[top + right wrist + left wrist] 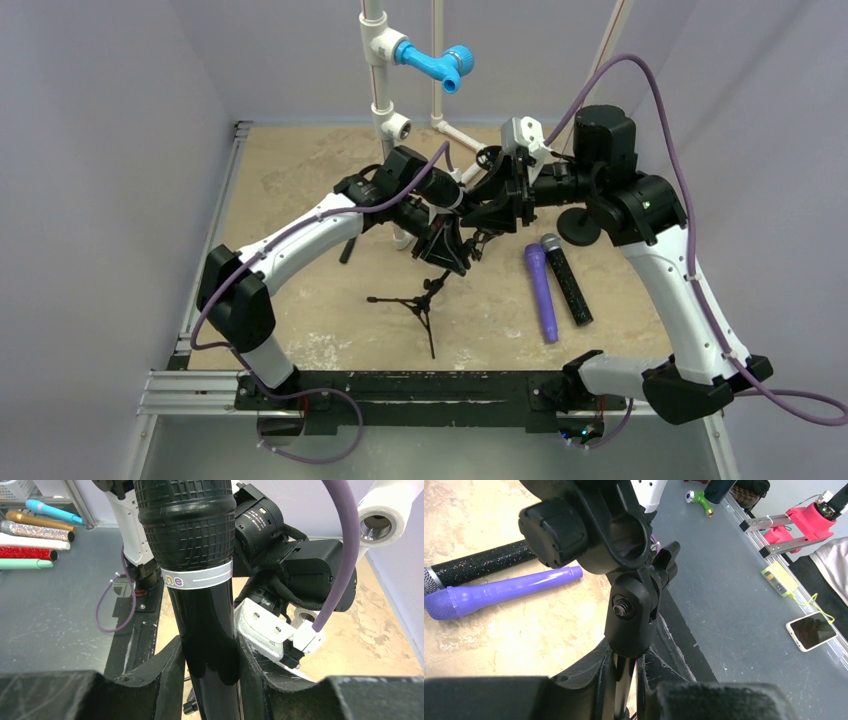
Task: Remove the microphone from the stand
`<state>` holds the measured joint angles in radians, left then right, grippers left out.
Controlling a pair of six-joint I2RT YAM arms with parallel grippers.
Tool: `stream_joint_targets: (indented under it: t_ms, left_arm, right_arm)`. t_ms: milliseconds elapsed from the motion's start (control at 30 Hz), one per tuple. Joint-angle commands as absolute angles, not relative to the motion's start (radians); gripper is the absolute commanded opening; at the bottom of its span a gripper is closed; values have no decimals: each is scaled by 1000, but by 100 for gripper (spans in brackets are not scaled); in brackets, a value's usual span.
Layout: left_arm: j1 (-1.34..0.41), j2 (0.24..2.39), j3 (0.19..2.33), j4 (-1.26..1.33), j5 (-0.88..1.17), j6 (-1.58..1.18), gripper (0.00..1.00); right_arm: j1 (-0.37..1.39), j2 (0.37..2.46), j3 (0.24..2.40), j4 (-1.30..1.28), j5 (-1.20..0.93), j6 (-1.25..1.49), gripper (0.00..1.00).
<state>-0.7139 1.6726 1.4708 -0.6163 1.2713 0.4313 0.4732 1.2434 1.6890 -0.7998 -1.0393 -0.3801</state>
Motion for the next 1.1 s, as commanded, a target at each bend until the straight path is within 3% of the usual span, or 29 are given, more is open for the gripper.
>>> stream_joint_targets:
  t_ms: [0,567,1067]
  left_arm:
    - [-725,1719,1502,-636,1134,395,0]
    - [-747,1767,1551,-663,1112,383,0]
    - [-648,1651,1528,-621,1193,373,0]
  right_arm:
    - [515,1247,1722,-705,-1169,-252,0]
    - [574,1249,1703,-720,-1146,-269,0]
    - [469,1105,1587,-765,-1094,-279,0]
